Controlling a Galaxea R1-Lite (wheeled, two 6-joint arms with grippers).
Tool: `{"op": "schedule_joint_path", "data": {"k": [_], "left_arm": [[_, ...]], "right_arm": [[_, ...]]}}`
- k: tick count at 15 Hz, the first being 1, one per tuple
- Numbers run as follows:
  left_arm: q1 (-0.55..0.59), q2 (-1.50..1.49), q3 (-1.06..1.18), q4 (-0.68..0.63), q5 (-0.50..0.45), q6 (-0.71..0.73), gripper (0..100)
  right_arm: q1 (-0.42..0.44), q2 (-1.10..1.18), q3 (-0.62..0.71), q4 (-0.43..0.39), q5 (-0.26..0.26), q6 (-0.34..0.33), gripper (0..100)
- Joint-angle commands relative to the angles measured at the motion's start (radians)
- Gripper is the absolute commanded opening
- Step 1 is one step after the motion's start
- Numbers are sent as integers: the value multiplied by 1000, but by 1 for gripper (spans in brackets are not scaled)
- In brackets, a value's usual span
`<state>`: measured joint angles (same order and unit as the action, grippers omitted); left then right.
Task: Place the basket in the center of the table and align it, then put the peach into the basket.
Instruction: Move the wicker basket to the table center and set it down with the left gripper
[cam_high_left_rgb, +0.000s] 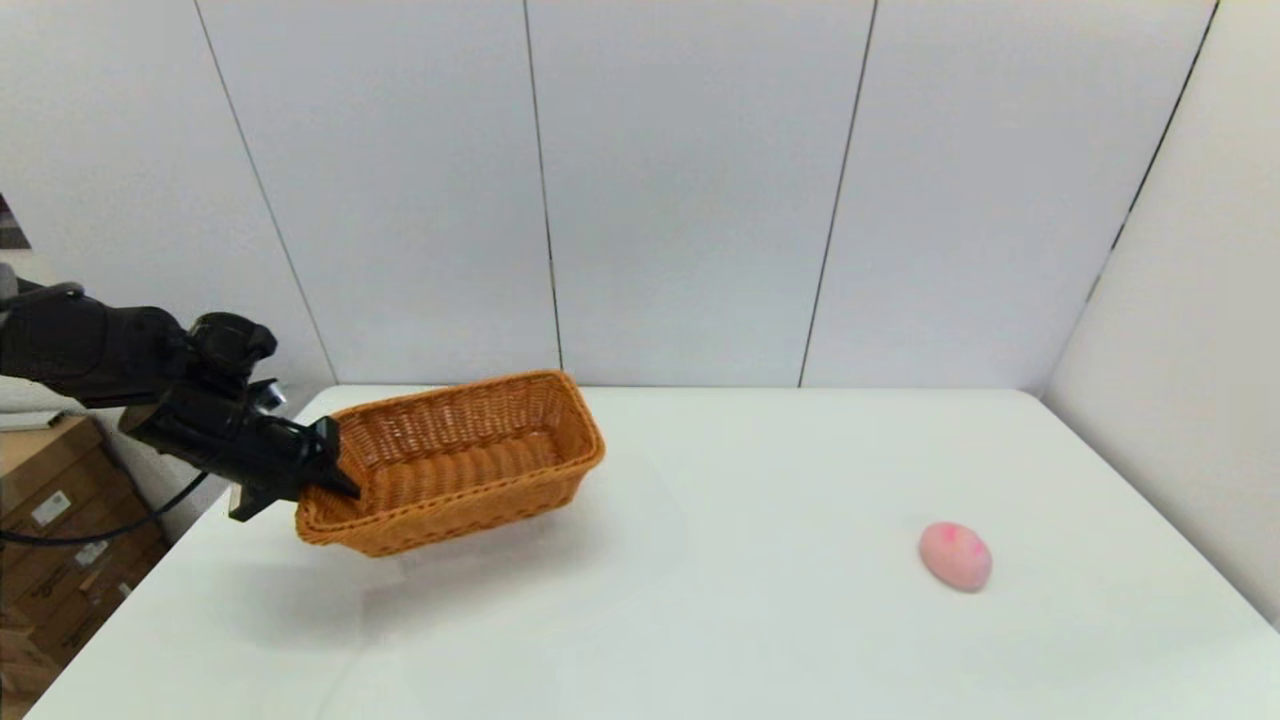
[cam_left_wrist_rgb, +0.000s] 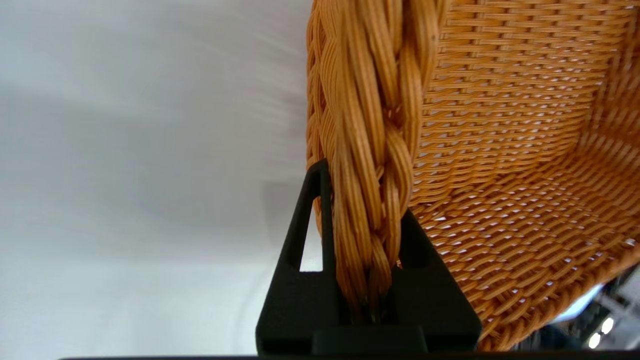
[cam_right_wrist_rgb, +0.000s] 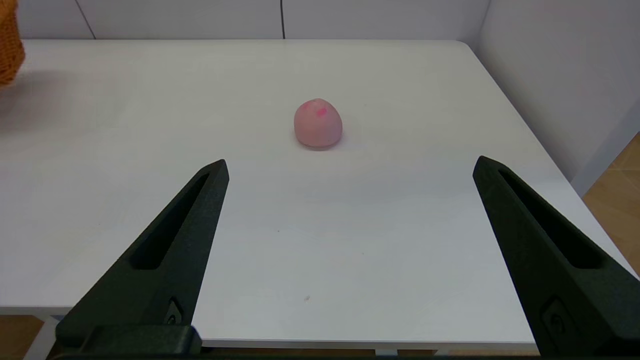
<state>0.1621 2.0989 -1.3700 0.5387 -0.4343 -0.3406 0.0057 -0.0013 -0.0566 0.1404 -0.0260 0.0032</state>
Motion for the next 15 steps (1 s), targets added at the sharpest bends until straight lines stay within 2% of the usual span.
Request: {"op": "schedule_joint_path", "data": {"k": [1,4,8,15], "left_arm": [[-153,-43,3,60,-9,-14,0],[-303,-40,-29,55,-6,-97,0],[-432,7,-103,53,5,-156,0],[-536,127,-167,52,45,-172,0]], "right_arm": [[0,0,0,2,1,-2,100],[0,0,0,1,1,-2,100],[0,0,0,1,1,-2,100],[0,0,0,1,1,-2,100]]}}
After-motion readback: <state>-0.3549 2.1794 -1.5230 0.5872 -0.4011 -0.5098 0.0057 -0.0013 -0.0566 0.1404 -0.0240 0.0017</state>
